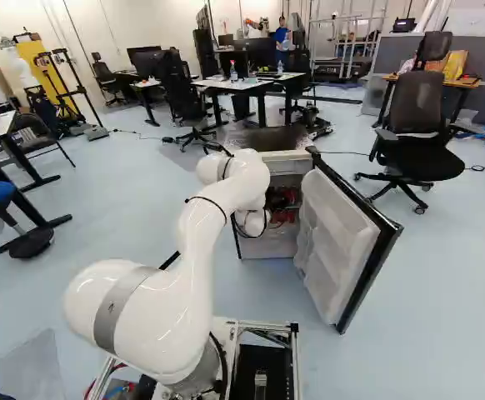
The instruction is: Grab a drink from the fridge
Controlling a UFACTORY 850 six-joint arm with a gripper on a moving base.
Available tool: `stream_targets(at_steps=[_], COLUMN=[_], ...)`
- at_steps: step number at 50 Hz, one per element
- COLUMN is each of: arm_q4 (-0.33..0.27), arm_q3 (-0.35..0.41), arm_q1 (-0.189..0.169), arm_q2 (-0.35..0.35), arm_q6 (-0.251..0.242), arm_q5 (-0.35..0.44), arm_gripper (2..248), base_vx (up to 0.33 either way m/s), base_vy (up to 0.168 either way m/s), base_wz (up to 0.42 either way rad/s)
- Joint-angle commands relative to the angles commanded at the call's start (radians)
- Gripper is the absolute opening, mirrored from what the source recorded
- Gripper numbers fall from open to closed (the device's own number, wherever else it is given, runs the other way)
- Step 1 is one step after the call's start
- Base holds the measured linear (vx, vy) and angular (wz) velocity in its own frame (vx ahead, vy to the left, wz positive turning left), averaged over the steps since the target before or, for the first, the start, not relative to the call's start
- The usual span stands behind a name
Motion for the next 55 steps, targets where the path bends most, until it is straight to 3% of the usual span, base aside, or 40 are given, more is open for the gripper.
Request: stream_targets(at_steps=[29,43,44,48,49,53,54,55], arm_q4=[0.0,0.0,0.0,0.0,0.0,0.0,0.0,0.0], arm_q3=[-0.094,-0.096,-0.096,-0.096,-0.096,-0.096,-0.096,-0.096], arm_q1=[-0.008,-0.008,-0.008,-0.008,-0.008,-0.008,-0.008,-0.008], arm_q2=[-0.053,-0.054,-0.054,-0.054,-0.054,-0.054,-0.054,-0.054], arm_q6=[0.0,0.0,0.0,0.0,0.0,0.0,0.0,0.0], arm_q5=[-0.002,-0.002,-0.002,-0.002,-0.002,-0.002,-0.002,-0.002], arm_gripper=[188,188,164,164,125,125,99,99], base_vx=[0.0,0.0,0.0,0.0,0.0,0.0,0.0,0.0], base_vy=[0.0,0.0,0.0,0.0,0.0,0.0,0.0,0.0], base_wz=[0.0,0.0,0.0,0.0,0.0,0.0,0.0,0.0])
